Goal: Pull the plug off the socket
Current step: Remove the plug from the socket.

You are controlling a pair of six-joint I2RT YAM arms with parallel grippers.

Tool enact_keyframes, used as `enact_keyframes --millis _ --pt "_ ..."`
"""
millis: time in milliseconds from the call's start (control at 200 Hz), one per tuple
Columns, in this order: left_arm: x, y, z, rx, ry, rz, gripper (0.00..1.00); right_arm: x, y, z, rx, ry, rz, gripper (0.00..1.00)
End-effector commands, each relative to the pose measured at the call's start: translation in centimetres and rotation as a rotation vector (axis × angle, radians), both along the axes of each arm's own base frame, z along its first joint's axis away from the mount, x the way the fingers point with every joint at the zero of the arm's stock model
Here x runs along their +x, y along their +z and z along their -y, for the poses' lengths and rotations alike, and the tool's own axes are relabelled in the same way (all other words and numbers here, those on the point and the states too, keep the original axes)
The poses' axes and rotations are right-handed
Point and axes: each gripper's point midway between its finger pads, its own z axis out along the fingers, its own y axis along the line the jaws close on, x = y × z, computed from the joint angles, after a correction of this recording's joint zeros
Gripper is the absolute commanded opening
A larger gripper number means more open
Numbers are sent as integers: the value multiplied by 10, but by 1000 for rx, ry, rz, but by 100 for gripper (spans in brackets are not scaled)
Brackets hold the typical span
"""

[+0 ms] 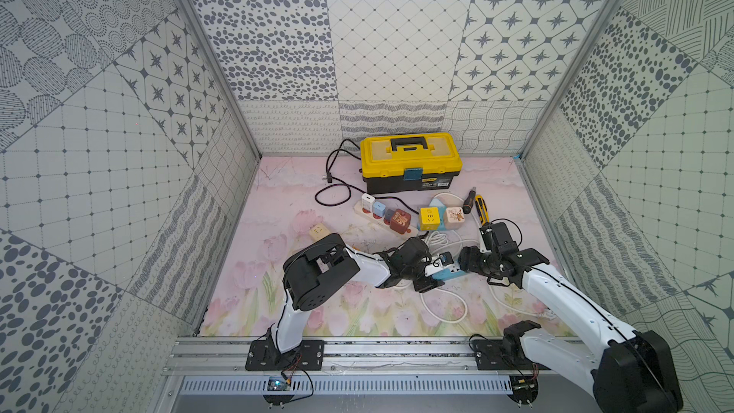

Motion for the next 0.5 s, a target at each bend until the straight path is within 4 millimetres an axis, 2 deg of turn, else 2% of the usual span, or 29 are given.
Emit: enact_keyframes --millis 0,135,305,495 --pt "3 -19 -15 67 13 -13 65 18 14 3 -87 16 64 81" --pt "6 -17 -21 57 30 -48 65 23 15 1 -106 31 58 84" --pt "8 -2 -21 24 46 -49 68 29 10 -3 -132 74 21 83" --pt "11 33 -16 -43 108 -122 72 21 3 -12 -147 124 -12 70"
